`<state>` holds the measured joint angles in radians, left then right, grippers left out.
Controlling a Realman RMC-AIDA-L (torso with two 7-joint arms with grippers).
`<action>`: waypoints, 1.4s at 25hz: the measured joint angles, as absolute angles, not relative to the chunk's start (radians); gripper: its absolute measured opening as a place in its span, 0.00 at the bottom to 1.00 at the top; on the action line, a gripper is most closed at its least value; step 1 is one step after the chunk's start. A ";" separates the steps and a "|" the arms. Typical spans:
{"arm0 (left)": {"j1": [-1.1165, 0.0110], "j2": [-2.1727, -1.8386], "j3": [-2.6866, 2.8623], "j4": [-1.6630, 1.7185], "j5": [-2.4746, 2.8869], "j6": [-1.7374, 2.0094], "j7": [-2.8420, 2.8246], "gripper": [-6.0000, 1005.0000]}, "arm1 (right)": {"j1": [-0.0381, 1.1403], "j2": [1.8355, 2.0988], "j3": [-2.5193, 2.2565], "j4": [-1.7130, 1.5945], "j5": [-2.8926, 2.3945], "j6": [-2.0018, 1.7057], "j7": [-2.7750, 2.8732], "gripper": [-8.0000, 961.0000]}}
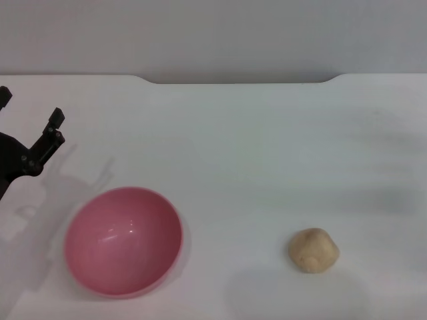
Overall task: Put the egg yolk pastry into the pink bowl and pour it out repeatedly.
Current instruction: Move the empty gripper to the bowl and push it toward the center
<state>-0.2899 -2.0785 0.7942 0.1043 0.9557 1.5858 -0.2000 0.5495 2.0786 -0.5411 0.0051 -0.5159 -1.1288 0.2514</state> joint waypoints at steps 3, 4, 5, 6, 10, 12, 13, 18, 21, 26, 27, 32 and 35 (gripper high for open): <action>-0.291 -2.078 0.789 0.104 0.952 1.593 -0.240 0.82 | 0.552 2.079 -0.545 0.005 -0.519 -1.129 0.282 0.57; -0.299 -2.078 0.781 0.111 0.949 1.594 -0.308 0.82 | 0.553 2.079 -0.547 0.005 -0.520 -1.129 0.298 0.57; -0.303 -2.077 0.778 0.116 0.947 1.594 -0.343 0.82 | 0.553 2.079 -0.547 0.005 -0.521 -1.129 0.316 0.57; -0.327 -2.072 0.770 0.167 0.948 1.560 -0.515 0.81 | 0.554 2.079 -0.548 0.005 -0.521 -1.130 0.342 0.57; -0.363 -2.064 0.802 0.282 0.960 1.407 -0.761 0.81 | 0.554 2.079 -0.555 0.005 -0.528 -1.131 0.355 0.57; -0.382 -2.058 0.863 0.377 0.982 1.279 -0.910 0.81 | 0.556 2.079 -0.562 0.006 -0.543 -1.131 0.355 0.57; -0.388 -2.056 0.897 0.426 0.999 1.221 -0.981 0.81 | 0.557 2.079 -0.565 0.008 -0.550 -1.131 0.355 0.57; -0.410 -2.017 1.093 0.749 1.270 0.986 -1.436 0.80 | 0.565 2.079 -0.574 0.014 -0.574 -1.131 0.356 0.57; -0.438 -1.986 1.124 0.881 1.491 0.981 -1.738 0.80 | 0.567 2.080 -0.575 0.015 -0.583 -1.131 0.356 0.57; -0.478 -1.946 1.091 1.094 1.920 1.115 -2.344 0.80 | 0.568 2.080 -0.575 0.015 -0.586 -1.131 0.356 0.57; -0.484 -1.937 1.076 1.127 1.988 1.169 -2.437 0.80 | 0.568 2.080 -0.575 0.015 -0.586 -1.131 0.356 0.57; -0.496 -1.930 0.979 1.243 2.219 1.451 -2.609 0.74 | 0.568 2.080 -0.575 0.013 -0.586 -1.131 0.356 0.57; -0.489 -1.949 0.931 1.310 2.320 1.587 -2.662 0.63 | 0.571 2.079 -0.575 0.010 -0.586 -1.130 0.356 0.57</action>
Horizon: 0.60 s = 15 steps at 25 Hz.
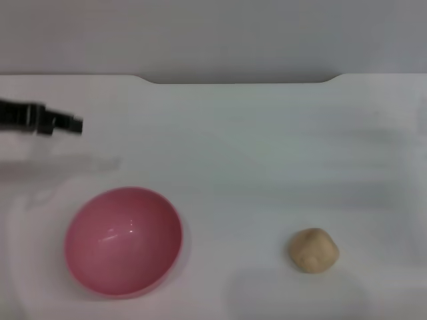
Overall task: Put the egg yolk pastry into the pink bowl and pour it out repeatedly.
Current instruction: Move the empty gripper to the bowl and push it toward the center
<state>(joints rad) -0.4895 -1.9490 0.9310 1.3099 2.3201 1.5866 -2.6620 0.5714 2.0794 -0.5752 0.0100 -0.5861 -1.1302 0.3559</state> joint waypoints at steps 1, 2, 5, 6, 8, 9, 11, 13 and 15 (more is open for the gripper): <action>-0.486 -1.957 0.927 1.345 2.364 1.640 -2.675 0.63 | 0.573 2.079 -0.575 0.010 -0.586 -1.129 0.356 0.57; -0.484 -1.966 0.929 1.377 2.401 1.684 -2.682 0.64 | 0.576 2.079 -0.575 0.009 -0.586 -1.126 0.356 0.57; -0.490 -1.992 0.931 1.457 2.494 1.787 -2.685 0.64 | 0.584 2.079 -0.575 0.008 -0.586 -1.119 0.356 0.57; -0.499 -2.001 0.932 1.476 2.528 1.827 -2.686 0.64 | 0.586 2.079 -0.575 0.008 -0.586 -1.119 0.356 0.57; -0.513 -2.013 0.933 1.488 2.565 1.878 -2.687 0.64 | 0.595 2.079 -0.575 0.008 -0.586 -1.119 0.356 0.57; -0.519 -2.021 0.934 1.489 2.579 1.893 -2.685 0.64 | 0.598 2.079 -0.575 0.008 -0.586 -1.118 0.356 0.57; -0.525 -2.036 0.934 1.492 2.600 1.907 -2.680 0.64 | 0.602 2.078 -0.575 0.008 -0.589 -1.118 0.356 0.57; -0.529 -2.047 0.935 1.493 2.619 1.908 -2.679 0.64 | 0.603 2.078 -0.575 0.008 -0.600 -1.117 0.356 0.57; -0.534 -2.051 0.936 1.486 2.629 1.908 -2.680 0.64 | 0.603 2.078 -0.575 0.008 -0.607 -1.116 0.356 0.57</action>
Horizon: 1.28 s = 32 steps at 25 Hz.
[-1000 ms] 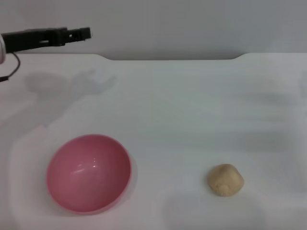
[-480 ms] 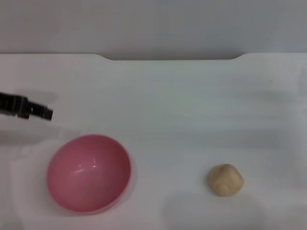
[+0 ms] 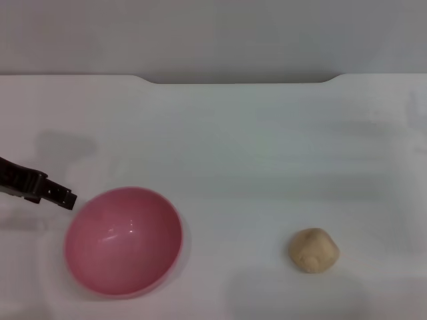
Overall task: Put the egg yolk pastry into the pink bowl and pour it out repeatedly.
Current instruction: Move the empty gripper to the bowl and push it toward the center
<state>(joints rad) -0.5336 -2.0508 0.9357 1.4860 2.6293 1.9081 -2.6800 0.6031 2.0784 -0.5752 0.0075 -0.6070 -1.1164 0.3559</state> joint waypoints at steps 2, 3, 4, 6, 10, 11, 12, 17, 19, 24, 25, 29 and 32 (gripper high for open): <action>-0.535 -2.053 0.937 1.472 2.629 1.906 -2.681 0.64 | 0.602 2.078 -0.575 0.008 -0.607 -1.116 0.356 0.57; -0.535 -2.054 0.940 1.450 2.625 1.896 -2.679 0.64 | 0.601 2.078 -0.575 0.008 -0.607 -1.116 0.356 0.57; -0.535 -2.054 0.940 1.450 2.625 1.896 -2.679 0.64 | 0.599 2.078 -0.575 0.008 -0.608 -1.116 0.356 0.57; -0.532 -2.054 0.948 1.422 2.625 1.882 -2.677 0.64 | 0.597 2.078 -0.575 0.008 -0.608 -1.116 0.356 0.57; -0.528 -2.054 0.970 1.366 2.631 1.844 -2.674 0.64 | 0.594 2.079 -0.570 0.009 -0.608 -1.116 0.356 0.57; -0.528 -2.054 0.977 1.357 2.632 1.838 -2.674 0.64 | 0.594 2.079 -0.569 0.009 -0.608 -1.116 0.356 0.57; -0.528 -2.054 0.988 1.346 2.632 1.828 -2.673 0.64 | 0.594 2.079 -0.569 0.009 -0.608 -1.116 0.356 0.57; -0.530 -2.053 1.044 1.309 2.638 1.772 -2.673 0.64 | 0.594 2.079 -0.569 0.010 -0.608 -1.116 0.356 0.57; -0.536 -2.053 1.056 1.292 2.638 1.759 -2.673 0.64 | 0.594 2.079 -0.570 0.011 -0.608 -1.117 0.356 0.57; -0.555 -2.053 1.073 1.239 2.639 1.731 -2.672 0.64 | 0.591 2.079 -0.568 0.014 -0.607 -1.119 0.356 0.57; -0.557 -2.053 1.077 1.228 2.639 1.726 -2.672 0.64 | 0.589 2.079 -0.568 0.014 -0.607 -1.119 0.356 0.57; -0.563 -2.053 1.099 1.194 2.640 1.715 -2.671 0.63 | 0.586 2.078 -0.567 0.014 -0.605 -1.123 0.356 0.57; -0.564 -2.054 1.114 1.182 2.641 1.715 -2.662 0.59 | 0.586 2.079 -0.566 0.014 -0.605 -1.124 0.356 0.57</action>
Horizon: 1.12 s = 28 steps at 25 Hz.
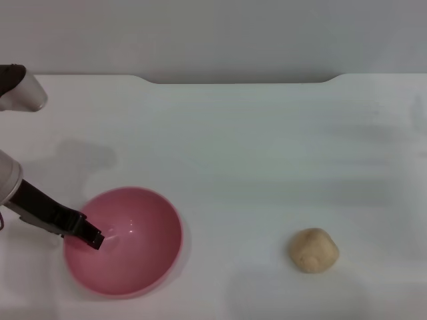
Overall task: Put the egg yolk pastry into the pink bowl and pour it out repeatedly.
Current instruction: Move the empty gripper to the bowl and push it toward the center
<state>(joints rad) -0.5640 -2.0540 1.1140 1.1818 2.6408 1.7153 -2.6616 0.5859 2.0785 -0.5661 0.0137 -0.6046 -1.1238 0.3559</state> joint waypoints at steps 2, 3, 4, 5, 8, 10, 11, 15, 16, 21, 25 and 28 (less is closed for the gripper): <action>-0.563 -2.055 1.119 1.181 2.641 1.715 -2.655 0.56 | 0.586 2.079 -0.566 0.013 -0.605 -1.124 0.356 0.57; -0.563 -2.055 1.121 1.180 2.640 1.715 -2.652 0.55 | 0.586 2.079 -0.566 0.013 -0.605 -1.124 0.356 0.57; -0.563 -2.055 1.123 1.180 2.640 1.715 -2.649 0.52 | 0.586 2.079 -0.566 0.013 -0.605 -1.124 0.356 0.57; -0.563 -2.055 1.127 1.178 2.640 1.714 -2.647 0.50 | 0.586 2.079 -0.566 0.012 -0.605 -1.124 0.356 0.57; -0.565 -2.056 1.137 1.174 2.640 1.712 -2.646 0.43 | 0.585 2.079 -0.566 0.012 -0.605 -1.125 0.356 0.57; -0.565 -2.056 1.145 1.174 2.641 1.712 -2.646 0.38 | 0.584 2.078 -0.566 0.012 -0.604 -1.125 0.356 0.57; -0.565 -2.056 1.146 1.174 2.641 1.712 -2.646 0.36 | 0.583 2.079 -0.566 0.011 -0.604 -1.125 0.356 0.57; -0.565 -2.056 1.147 1.173 2.640 1.712 -2.646 0.22 | 0.583 2.079 -0.566 0.010 -0.604 -1.126 0.356 0.57; -0.565 -2.056 1.147 1.174 2.639 1.710 -2.646 0.14 | 0.583 2.079 -0.566 0.009 -0.604 -1.126 0.356 0.57; -0.564 -2.056 1.142 1.174 2.632 1.701 -2.646 0.02 | 0.595 2.078 -0.578 0.007 -0.610 -1.118 0.452 0.57; -0.566 -2.056 1.126 1.181 2.624 1.679 -2.650 0.00 | 0.616 2.069 -0.650 -0.057 -0.720 -1.029 0.773 0.57; -0.573 -2.056 1.105 1.181 2.621 1.653 -2.652 0.00 | 0.632 2.062 -0.768 -0.234 -0.992 -0.881 1.194 0.56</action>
<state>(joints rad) -0.5726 -2.0555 1.1047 1.1814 2.6205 1.6527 -2.6519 0.6321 2.0622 -0.7684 -0.2344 -0.9925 -0.8813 1.1943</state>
